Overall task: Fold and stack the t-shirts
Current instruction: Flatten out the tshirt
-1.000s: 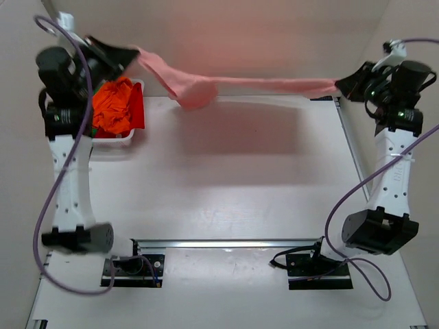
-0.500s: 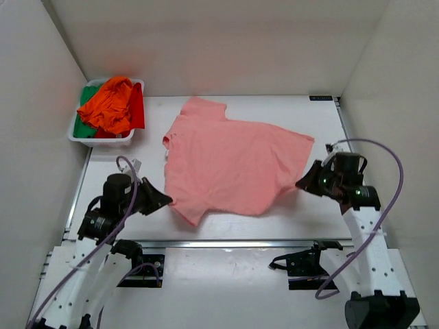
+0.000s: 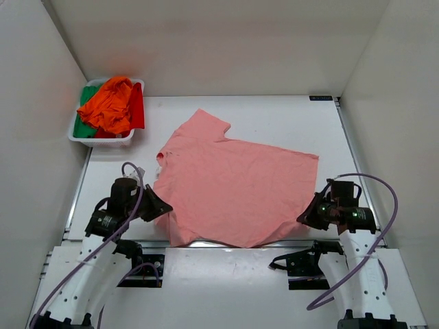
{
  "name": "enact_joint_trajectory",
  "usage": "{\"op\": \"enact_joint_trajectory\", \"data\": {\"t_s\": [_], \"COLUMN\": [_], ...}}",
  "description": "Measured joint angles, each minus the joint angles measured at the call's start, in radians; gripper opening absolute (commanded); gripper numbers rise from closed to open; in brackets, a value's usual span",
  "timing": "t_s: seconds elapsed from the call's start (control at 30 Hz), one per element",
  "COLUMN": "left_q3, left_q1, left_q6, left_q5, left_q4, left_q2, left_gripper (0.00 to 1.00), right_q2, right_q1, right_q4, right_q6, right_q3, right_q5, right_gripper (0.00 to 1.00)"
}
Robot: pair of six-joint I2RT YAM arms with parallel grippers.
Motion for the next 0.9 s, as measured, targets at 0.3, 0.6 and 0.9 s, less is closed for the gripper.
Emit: {"op": "enact_joint_trajectory", "data": {"t_s": [0.3,0.6,0.9], "left_q3": [0.082,0.356,1.627], "left_q1": [0.018,0.112,0.417], "left_q6": [0.01,0.107,0.238], "left_q5": [-0.061,-0.12,0.095], "left_q4": [0.126,0.171,0.113], "left_q2": [0.21,0.441,1.362], "left_gripper": [0.0,0.0,0.0], "right_q2": [0.117,0.201,0.822], "right_q1": [-0.082,-0.122,-0.065], "right_q4": [0.029,0.149,0.45], "right_q6": [-0.065,-0.102,-0.1], "right_q3": [0.0,0.135,1.005], "right_q5": [-0.005,-0.073,-0.237], "right_gripper": [0.0,0.0,0.0]}}
